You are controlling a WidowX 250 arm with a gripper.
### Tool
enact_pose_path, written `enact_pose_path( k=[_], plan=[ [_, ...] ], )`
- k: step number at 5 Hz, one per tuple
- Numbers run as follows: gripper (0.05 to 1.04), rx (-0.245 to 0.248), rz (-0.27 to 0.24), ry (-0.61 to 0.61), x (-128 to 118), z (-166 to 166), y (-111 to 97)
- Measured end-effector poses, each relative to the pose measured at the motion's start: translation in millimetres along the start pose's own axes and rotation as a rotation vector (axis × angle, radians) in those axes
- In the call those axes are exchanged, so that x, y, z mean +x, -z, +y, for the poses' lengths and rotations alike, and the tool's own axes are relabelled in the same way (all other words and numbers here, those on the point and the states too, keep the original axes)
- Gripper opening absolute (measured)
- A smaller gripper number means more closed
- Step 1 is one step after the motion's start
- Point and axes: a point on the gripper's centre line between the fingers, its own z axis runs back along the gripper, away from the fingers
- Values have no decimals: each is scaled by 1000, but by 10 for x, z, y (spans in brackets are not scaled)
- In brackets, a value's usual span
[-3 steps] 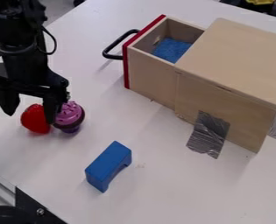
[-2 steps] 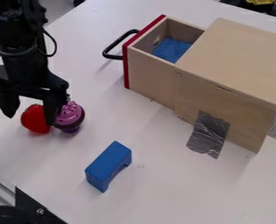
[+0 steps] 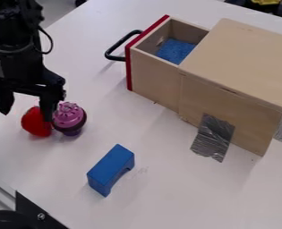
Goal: Take the red object and put in the drawer
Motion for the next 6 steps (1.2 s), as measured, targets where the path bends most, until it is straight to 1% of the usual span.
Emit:
enact_pose_path(
  k=[1,2,3,5,6],
  plan=[
    [997,31,-5,-59,78,109,47],
    [997,70,1,-137,90,167,110],
    [997,141,39,-246,70,211,188],
    [997,270,121,-393,94,124,325],
    [997,279,130,-419,108,113,345]
  ],
)
